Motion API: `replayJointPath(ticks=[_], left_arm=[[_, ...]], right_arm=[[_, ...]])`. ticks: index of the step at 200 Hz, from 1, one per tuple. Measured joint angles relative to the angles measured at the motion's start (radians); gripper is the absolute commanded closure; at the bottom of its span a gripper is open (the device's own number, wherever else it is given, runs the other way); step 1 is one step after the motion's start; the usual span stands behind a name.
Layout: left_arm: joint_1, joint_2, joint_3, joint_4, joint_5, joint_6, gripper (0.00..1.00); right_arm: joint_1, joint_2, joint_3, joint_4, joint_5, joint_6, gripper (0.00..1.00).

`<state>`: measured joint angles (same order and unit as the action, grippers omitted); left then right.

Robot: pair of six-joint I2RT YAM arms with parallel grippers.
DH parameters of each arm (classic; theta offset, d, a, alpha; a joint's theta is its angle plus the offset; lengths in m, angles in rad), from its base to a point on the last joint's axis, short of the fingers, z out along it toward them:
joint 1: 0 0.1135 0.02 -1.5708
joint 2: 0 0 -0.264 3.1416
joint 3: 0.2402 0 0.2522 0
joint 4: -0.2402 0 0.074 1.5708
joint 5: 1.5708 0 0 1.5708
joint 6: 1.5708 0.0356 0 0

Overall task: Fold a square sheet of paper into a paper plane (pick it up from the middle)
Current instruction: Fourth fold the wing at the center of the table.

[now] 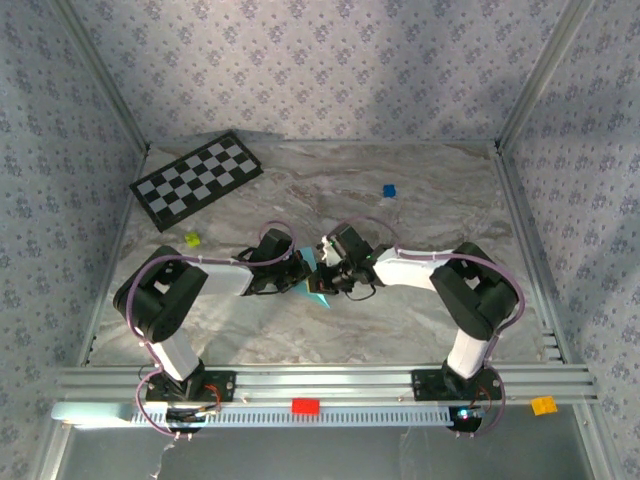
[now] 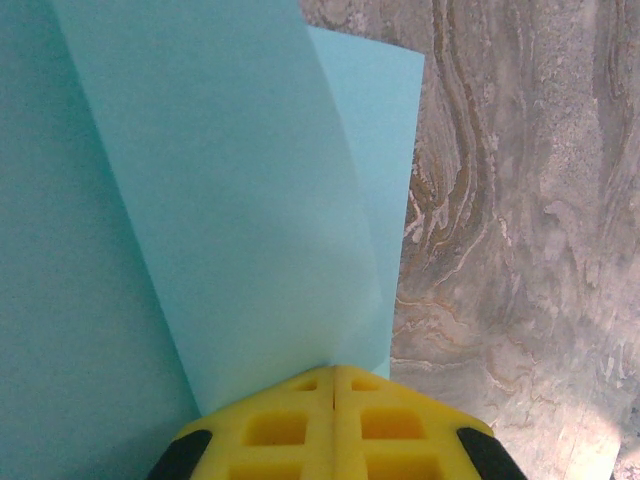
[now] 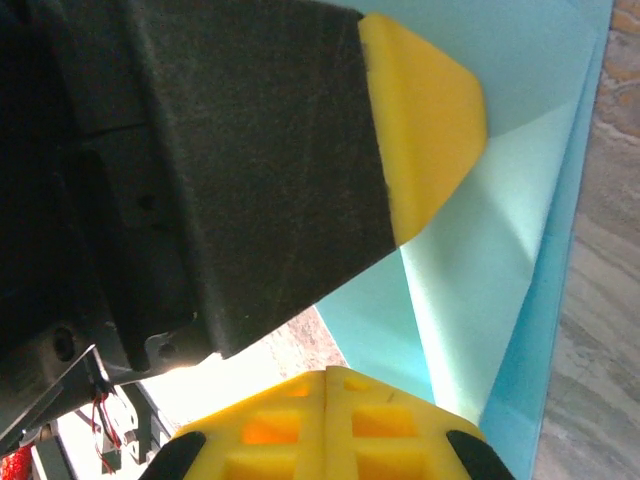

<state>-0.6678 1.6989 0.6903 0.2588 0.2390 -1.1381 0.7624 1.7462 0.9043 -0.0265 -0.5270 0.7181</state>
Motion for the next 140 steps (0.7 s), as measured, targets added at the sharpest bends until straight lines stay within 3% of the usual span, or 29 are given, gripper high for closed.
replayJointPath(ticks=[140], left_arm=[[0.000, 0.000, 0.000, 0.000, 0.000, 0.000, 1.00]], right_arm=[[-0.001, 0.010, -0.116, 0.108, 0.013, 0.035, 1.00]])
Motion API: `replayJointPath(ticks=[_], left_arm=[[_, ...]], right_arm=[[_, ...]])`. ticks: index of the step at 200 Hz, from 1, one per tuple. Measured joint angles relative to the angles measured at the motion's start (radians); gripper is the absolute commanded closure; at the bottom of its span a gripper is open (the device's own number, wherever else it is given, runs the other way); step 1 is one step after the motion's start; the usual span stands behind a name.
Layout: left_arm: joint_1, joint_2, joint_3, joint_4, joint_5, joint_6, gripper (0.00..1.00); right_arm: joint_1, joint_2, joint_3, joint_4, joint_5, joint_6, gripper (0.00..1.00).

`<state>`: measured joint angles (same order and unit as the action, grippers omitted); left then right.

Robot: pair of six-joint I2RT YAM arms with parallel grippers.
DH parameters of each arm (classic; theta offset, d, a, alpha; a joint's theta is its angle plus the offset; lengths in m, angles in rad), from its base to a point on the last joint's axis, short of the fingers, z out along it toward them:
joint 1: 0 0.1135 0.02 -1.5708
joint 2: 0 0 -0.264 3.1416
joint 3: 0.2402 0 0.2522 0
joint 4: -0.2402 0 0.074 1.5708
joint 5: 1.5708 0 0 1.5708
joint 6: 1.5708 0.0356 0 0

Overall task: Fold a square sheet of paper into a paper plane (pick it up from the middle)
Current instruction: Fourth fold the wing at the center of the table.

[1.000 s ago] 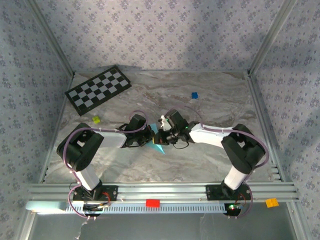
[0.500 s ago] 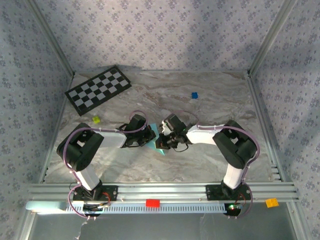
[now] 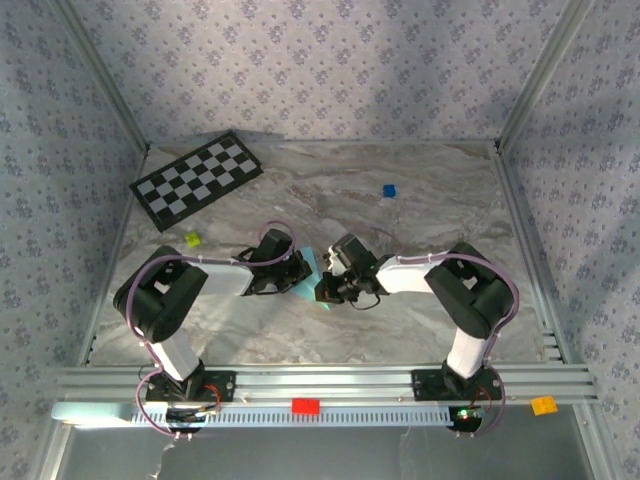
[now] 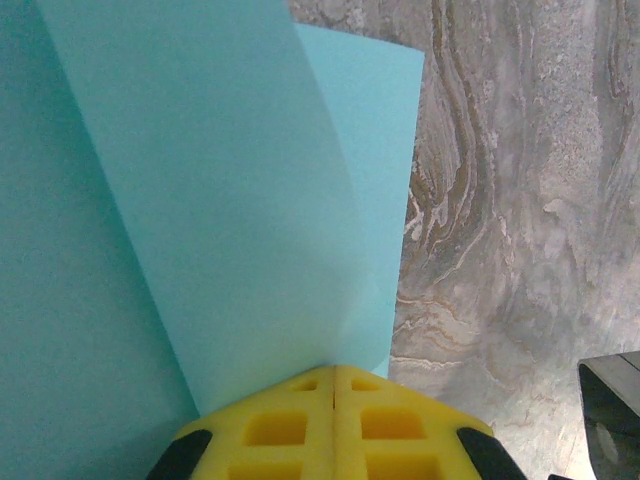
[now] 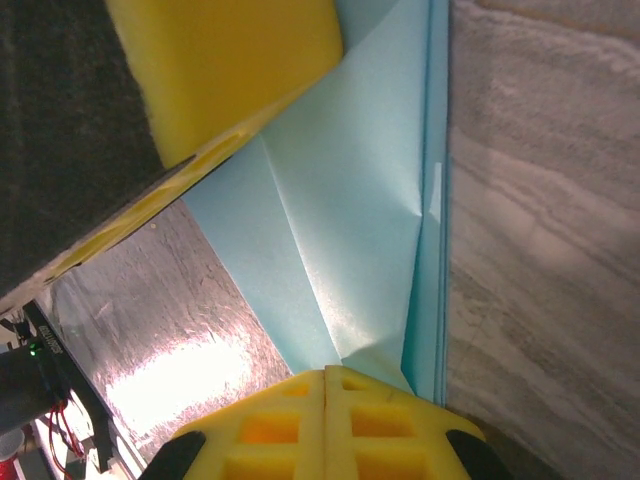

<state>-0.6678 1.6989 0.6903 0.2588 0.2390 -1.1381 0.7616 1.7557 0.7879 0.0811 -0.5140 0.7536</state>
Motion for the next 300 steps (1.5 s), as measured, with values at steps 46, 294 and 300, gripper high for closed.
replayJointPath(ticks=[46, 294, 300], left_arm=[[-0.002, 0.000, -0.001, 0.000, 0.003, 0.000, 1.00], [-0.002, 0.000, -0.006, 0.007, 0.004, -0.007, 1.00], [-0.002, 0.000, -0.006, 0.007, 0.004, -0.007, 1.00]], right_arm=[[-0.005, -0.039, -0.064, 0.056, -0.001, 0.013, 0.99], [-0.027, -0.002, 0.069, -0.002, -0.032, 0.003, 0.98], [-0.029, 0.009, 0.070, -0.002, -0.032, 0.006, 0.98]])
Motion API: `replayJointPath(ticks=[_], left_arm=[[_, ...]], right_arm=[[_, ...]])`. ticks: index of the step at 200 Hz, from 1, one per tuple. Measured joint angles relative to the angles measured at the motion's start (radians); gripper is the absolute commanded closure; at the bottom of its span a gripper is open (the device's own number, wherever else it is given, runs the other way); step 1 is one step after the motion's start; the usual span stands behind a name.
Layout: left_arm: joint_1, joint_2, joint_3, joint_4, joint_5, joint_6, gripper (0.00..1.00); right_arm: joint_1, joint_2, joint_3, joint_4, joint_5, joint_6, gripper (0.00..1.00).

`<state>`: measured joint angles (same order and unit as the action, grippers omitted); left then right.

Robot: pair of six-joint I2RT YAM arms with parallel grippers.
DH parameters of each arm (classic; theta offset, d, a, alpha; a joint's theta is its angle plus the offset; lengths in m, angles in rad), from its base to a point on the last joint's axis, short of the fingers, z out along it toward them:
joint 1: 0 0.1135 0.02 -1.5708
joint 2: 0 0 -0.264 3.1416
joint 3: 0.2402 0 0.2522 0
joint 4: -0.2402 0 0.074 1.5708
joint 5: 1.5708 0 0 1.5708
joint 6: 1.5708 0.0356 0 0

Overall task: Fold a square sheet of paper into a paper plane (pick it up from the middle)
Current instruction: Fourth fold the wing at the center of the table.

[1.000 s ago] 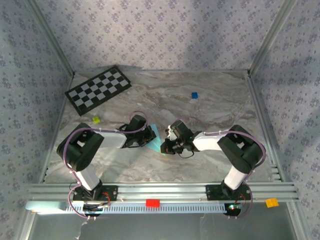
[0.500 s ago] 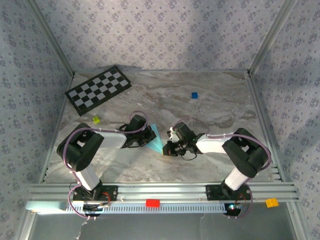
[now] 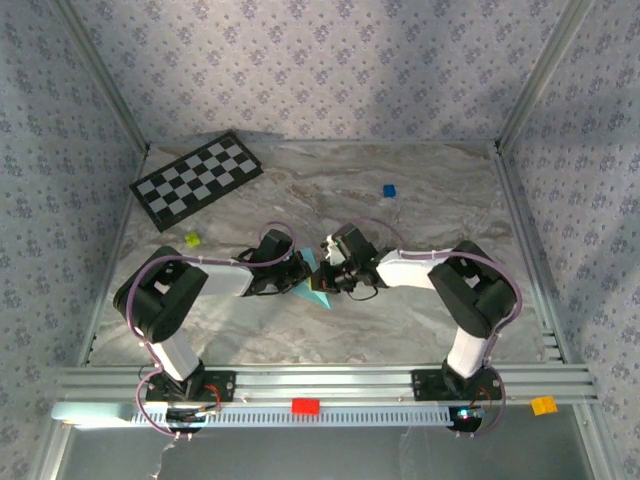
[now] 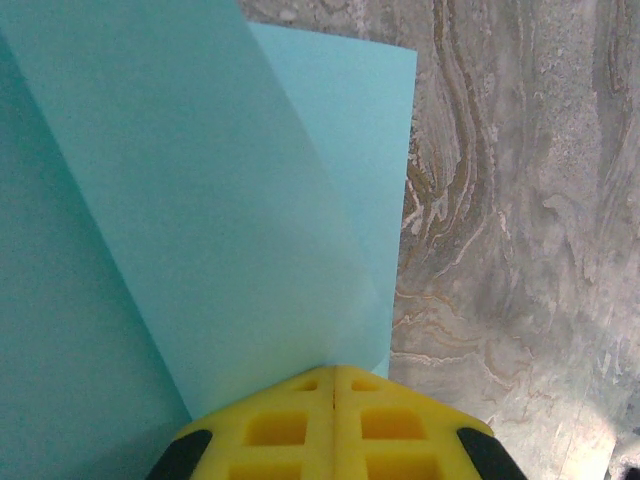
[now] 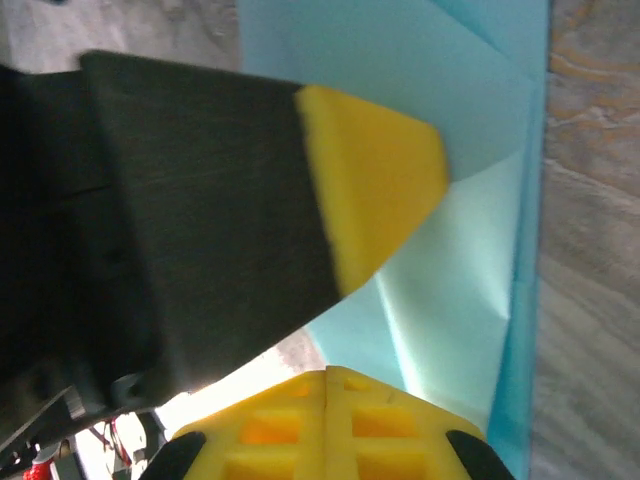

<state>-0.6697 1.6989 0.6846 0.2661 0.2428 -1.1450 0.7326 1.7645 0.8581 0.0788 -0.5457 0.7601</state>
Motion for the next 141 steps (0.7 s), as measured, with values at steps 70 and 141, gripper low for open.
replayJointPath(ticks=[70, 141], left_arm=[[0.000, -0.001, 0.000, -0.001, 0.000, 0.004, 1.00], [0.000, -0.002, 0.000, -0.003, 0.000, 0.004, 1.00]], right_arm=[[-0.023, 0.038, -0.048, 0.056, -0.010, 0.043, 1.00], [-0.024, 0.005, -0.042, 0.034, -0.023, 0.064, 0.99]])
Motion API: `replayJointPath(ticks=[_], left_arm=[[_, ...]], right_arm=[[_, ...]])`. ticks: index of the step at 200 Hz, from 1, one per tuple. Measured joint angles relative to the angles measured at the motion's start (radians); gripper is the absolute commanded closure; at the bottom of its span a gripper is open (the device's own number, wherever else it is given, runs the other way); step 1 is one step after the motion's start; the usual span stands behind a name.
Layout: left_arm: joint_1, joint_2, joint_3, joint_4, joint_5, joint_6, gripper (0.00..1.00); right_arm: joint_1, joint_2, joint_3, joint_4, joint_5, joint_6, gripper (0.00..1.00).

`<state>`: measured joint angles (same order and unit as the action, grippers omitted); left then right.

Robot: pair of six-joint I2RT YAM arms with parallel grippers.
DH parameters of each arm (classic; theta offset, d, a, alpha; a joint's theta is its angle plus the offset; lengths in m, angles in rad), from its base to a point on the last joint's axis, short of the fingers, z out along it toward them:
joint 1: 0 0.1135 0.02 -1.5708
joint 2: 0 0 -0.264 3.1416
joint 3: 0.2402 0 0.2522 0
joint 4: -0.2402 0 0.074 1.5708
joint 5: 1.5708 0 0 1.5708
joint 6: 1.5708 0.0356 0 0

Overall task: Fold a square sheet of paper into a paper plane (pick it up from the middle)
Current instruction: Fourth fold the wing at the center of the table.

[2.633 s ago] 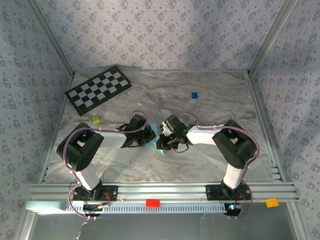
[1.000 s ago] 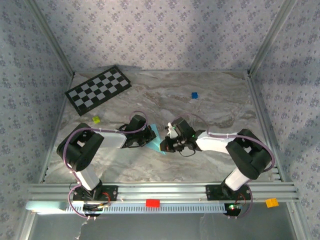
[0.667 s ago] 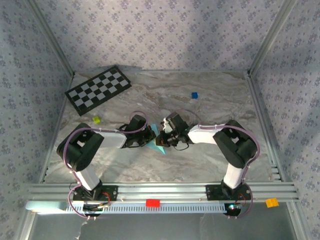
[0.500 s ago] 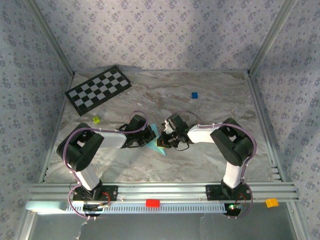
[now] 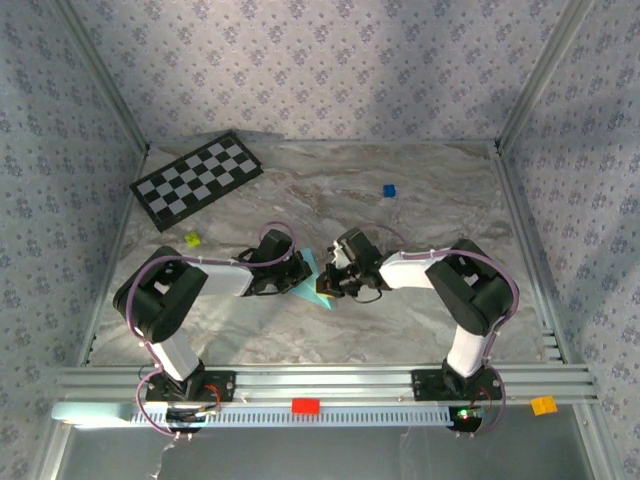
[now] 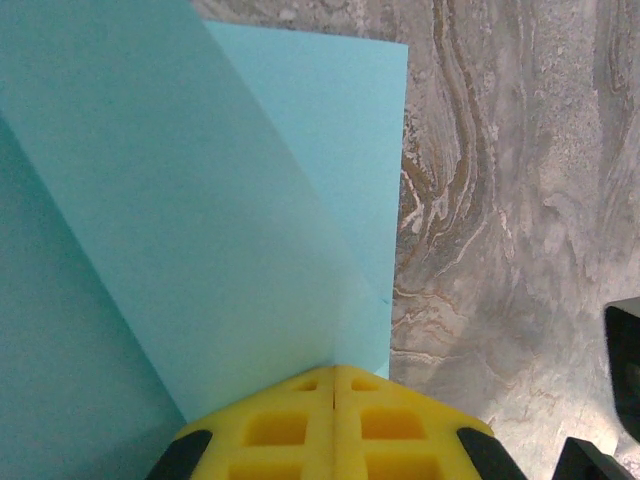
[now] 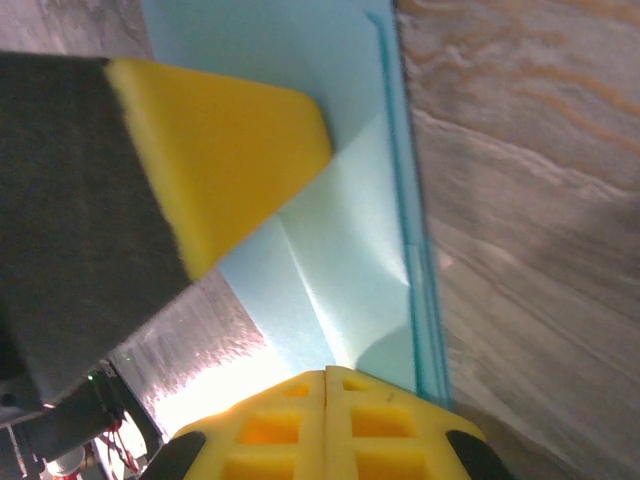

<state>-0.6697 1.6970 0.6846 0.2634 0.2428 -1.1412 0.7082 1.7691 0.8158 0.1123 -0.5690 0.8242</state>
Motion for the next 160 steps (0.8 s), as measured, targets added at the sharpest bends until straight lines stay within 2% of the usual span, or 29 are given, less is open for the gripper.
replayJointPath(ticks=[61, 160], left_arm=[[0.000, -0.001, 0.000, 0.001, -0.004, 0.001, 1.00], [0.002, -0.025, -0.027, 0.007, -0.003, 0.043, 0.97]], right_arm=[[-0.001, 0.069, 0.029, 0.030, -0.008, 0.030, 1.00], [-0.006, 0.067, -0.011, 0.110, -0.020, 0.052, 1.00]])
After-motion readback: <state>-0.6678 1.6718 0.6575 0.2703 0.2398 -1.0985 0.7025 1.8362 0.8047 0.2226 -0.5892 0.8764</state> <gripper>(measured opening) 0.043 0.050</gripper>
